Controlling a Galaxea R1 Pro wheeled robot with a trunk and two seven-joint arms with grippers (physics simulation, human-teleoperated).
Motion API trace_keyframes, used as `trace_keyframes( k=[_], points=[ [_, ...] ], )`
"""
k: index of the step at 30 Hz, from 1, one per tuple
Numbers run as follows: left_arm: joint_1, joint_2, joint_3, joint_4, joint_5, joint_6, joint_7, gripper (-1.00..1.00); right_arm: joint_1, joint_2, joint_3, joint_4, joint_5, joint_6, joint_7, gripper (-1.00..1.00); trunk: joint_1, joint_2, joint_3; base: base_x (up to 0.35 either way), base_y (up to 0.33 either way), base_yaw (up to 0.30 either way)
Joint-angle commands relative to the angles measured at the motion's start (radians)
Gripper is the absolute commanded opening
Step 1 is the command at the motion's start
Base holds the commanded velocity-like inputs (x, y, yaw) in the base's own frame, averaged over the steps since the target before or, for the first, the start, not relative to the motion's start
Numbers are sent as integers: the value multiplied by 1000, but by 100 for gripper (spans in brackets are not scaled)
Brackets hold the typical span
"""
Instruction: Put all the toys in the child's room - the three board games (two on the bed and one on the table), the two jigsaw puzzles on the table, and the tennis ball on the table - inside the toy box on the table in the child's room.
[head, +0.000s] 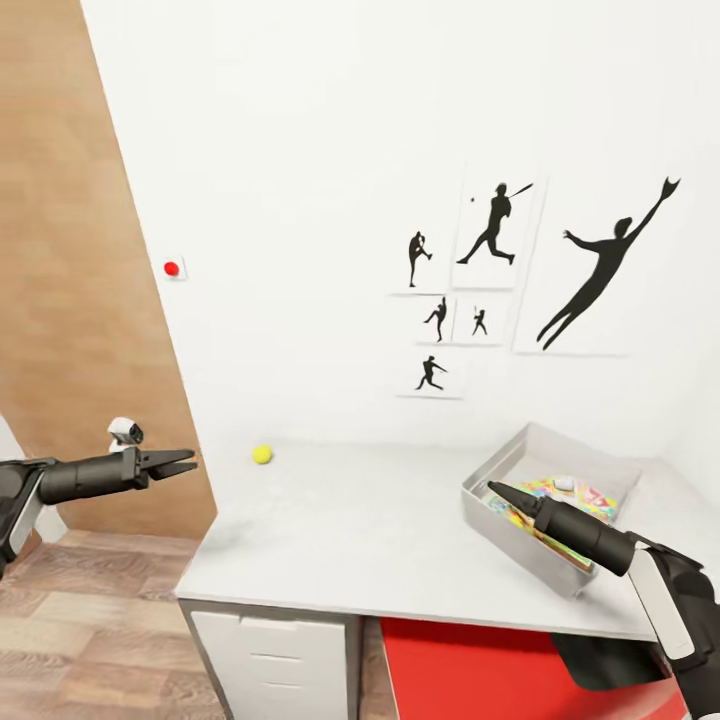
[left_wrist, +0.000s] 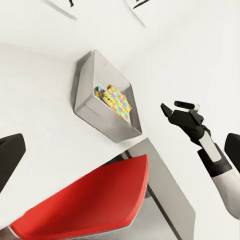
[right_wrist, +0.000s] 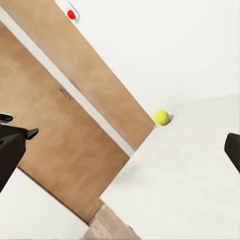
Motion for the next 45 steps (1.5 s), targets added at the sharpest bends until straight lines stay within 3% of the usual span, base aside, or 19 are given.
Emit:
trace_keyframes(
  k=[1, 19, 45],
  points=[
    [-1, 0, 1, 2, 0, 10, -4, 100, -1, 0, 0, 0, -5, 7, -3, 100, 1, -2, -2, -2, 252, 277],
    [-1, 1, 7, 6, -1, 8, -4, 100, -1, 3, -1, 7, -6, -4, -21, 100, 1, -2, -2, 14, 287, 52],
    [0, 0, 7, 6, -2, 6, -4, 100, -1, 9, 0, 7, -5, -5, -21, 100, 1, -2, -2, 163, 300, 0]
  ],
)
